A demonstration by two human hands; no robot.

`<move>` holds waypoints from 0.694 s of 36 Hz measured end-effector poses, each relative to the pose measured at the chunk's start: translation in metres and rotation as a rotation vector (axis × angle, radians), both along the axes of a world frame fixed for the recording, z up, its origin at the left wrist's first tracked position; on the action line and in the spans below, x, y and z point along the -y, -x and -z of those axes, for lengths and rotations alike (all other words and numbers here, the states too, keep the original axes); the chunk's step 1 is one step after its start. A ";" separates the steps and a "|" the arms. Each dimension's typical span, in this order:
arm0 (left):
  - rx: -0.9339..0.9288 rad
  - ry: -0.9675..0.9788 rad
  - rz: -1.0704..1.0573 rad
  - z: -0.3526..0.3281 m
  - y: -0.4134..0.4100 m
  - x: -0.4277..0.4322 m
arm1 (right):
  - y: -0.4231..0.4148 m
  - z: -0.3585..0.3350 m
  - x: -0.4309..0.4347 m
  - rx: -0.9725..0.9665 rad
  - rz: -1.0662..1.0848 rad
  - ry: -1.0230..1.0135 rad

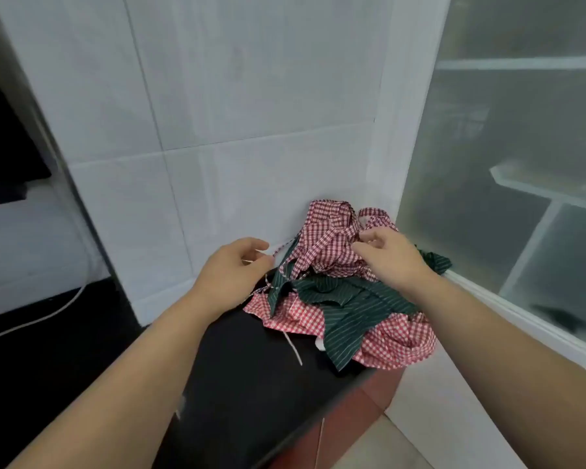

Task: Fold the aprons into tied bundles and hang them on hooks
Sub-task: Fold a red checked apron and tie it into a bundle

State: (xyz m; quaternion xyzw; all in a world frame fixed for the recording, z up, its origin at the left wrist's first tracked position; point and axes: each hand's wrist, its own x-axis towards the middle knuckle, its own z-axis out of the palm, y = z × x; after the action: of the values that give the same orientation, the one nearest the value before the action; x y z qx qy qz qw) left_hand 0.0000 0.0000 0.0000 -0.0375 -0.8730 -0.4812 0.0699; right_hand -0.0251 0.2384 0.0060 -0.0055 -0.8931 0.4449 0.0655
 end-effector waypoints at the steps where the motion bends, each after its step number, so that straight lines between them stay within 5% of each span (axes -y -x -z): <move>1: -0.004 -0.004 0.008 0.000 0.005 -0.006 | 0.004 -0.002 -0.003 0.002 -0.004 -0.003; 11: 0.056 0.023 -0.020 0.025 0.131 -0.072 | 0.125 0.008 -0.067 0.030 0.008 -0.044; 25: 0.199 0.366 0.230 0.092 0.273 -0.098 | 0.217 0.056 -0.069 0.125 -0.008 -0.157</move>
State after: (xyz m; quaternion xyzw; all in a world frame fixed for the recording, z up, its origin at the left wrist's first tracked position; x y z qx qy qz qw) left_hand -0.2727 0.0983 -0.0919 -0.1009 -0.9383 -0.3211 -0.0797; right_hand -0.2422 0.3069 -0.0504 -0.0245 -0.9276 0.3726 0.0079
